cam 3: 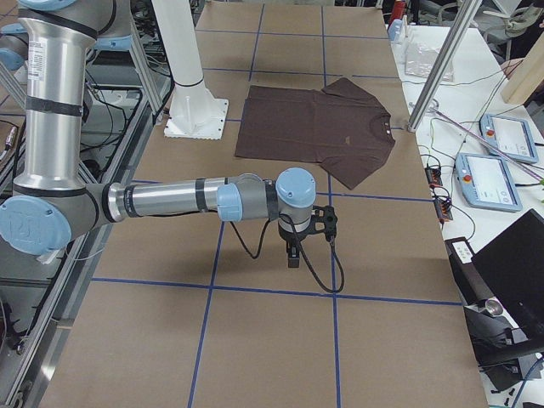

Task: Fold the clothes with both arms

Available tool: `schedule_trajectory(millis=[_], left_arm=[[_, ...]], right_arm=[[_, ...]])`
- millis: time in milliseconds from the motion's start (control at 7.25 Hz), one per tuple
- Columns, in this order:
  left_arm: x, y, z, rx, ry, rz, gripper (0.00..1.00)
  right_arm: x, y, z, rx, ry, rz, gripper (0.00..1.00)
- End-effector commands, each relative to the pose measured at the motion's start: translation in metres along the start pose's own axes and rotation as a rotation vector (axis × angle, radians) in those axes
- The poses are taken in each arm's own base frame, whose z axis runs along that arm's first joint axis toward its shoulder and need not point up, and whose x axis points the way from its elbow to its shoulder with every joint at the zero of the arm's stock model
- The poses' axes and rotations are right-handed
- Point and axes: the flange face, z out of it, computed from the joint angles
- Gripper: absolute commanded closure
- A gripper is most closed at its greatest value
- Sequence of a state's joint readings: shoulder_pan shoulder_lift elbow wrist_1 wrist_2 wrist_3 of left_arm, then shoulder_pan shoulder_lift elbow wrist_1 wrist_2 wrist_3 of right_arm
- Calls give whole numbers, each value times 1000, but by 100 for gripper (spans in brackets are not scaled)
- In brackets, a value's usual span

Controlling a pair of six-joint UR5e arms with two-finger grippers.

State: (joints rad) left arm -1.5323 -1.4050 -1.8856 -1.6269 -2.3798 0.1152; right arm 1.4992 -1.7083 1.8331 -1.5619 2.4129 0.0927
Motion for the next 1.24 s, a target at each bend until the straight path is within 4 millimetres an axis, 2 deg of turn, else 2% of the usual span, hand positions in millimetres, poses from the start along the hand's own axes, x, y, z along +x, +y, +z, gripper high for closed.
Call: schedule_trajectory(millis=[0, 138, 276, 414, 552, 828, 966, 1103], left_arm=[[8, -4, -1, 6, 10, 15, 0], [15, -6, -9, 18, 12, 23, 0], [16, -6, -10, 20, 10, 25, 0], [17, -7, -11, 23, 8, 29, 0], [23, -9, -17, 35, 4, 41, 0], [25, -10, -18, 37, 9, 45, 0], [26, -11, -19, 40, 8, 49, 0], [26, -10, -18, 39, 8, 48, 0]], right_arm=[[-6, -2, -1, 17, -24, -13, 0], [-23, -5, 4, -1, -103, -32, 0], [-61, -26, 13, -29, -145, -39, 0], [-105, -65, 19, -38, -150, -30, 0], [-163, -111, 28, -39, -125, 44, 0], [-274, -178, 64, 15, -13, 69, 0], [-309, -206, 107, 35, -42, 102, 0], [-330, -221, 153, 119, -86, 147, 0]])
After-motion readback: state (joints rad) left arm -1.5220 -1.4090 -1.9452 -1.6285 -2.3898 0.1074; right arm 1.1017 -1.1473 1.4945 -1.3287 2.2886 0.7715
